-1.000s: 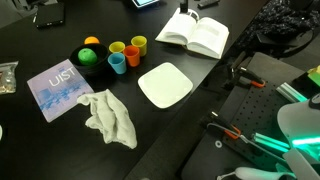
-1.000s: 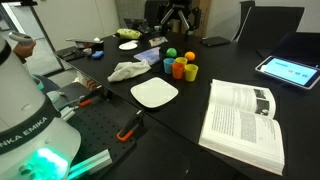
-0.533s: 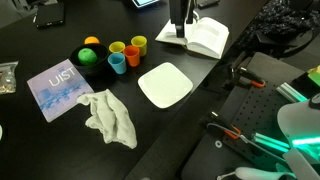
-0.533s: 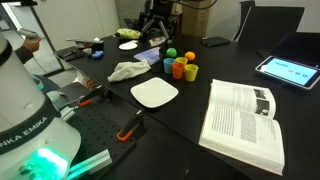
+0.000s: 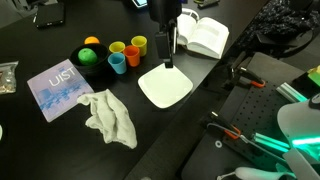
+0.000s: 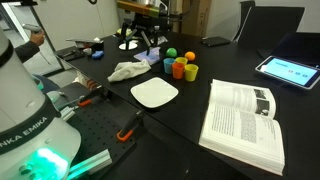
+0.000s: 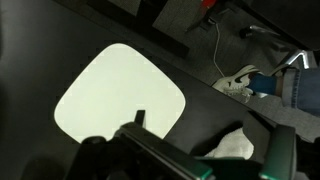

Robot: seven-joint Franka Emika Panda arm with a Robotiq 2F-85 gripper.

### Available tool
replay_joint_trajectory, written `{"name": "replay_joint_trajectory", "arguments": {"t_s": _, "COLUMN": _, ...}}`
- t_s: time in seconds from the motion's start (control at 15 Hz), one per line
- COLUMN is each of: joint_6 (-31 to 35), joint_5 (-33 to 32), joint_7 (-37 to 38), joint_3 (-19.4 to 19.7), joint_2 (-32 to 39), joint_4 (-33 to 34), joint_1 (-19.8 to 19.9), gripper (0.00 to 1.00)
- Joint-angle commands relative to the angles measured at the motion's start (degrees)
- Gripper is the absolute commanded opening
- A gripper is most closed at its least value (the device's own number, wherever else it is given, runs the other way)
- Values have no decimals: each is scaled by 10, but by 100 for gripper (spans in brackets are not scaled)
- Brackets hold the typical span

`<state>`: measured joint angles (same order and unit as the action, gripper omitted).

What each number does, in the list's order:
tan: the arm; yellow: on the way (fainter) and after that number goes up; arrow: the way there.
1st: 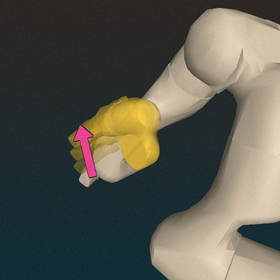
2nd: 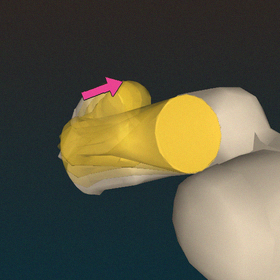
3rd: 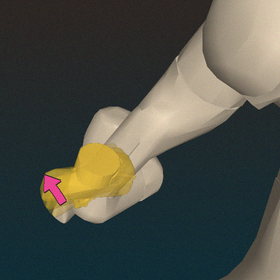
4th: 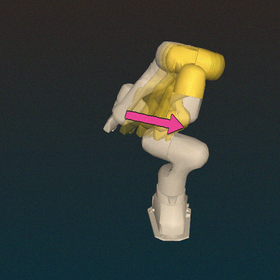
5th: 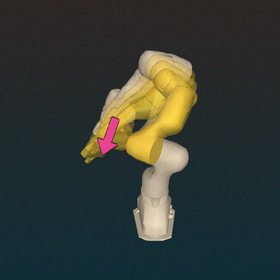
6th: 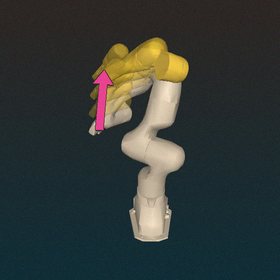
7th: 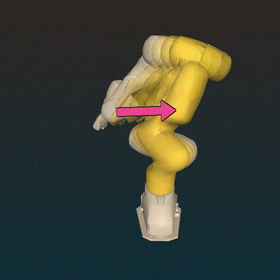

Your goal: Use the white towel to clean the plate

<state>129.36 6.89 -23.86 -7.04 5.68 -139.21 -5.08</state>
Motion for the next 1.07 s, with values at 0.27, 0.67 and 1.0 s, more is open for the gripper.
{"name": "replay_joint_trajectory", "arguments": {"t_s": 0.27, "joint_6": 64, "joint_5": 33, "joint_7": -46, "joint_3": -53, "joint_2": 66, "joint_4": 10, "joint_1": -22, "gripper": 100}}
{"name": "replay_joint_trajectory", "arguments": {"t_s": 0.67, "joint_6": 120, "joint_5": 31, "joint_7": -54, "joint_3": -98, "joint_2": 138, "joint_4": 55, "joint_1": -24, "gripper": 100}}
{"name": "replay_joint_trajectory", "arguments": {"t_s": 1.0, "joint_6": 136, "joint_5": 26, "joint_7": -61, "joint_3": -134, "joint_2": 190, "joint_4": 97, "joint_1": -24, "gripper": 100}}
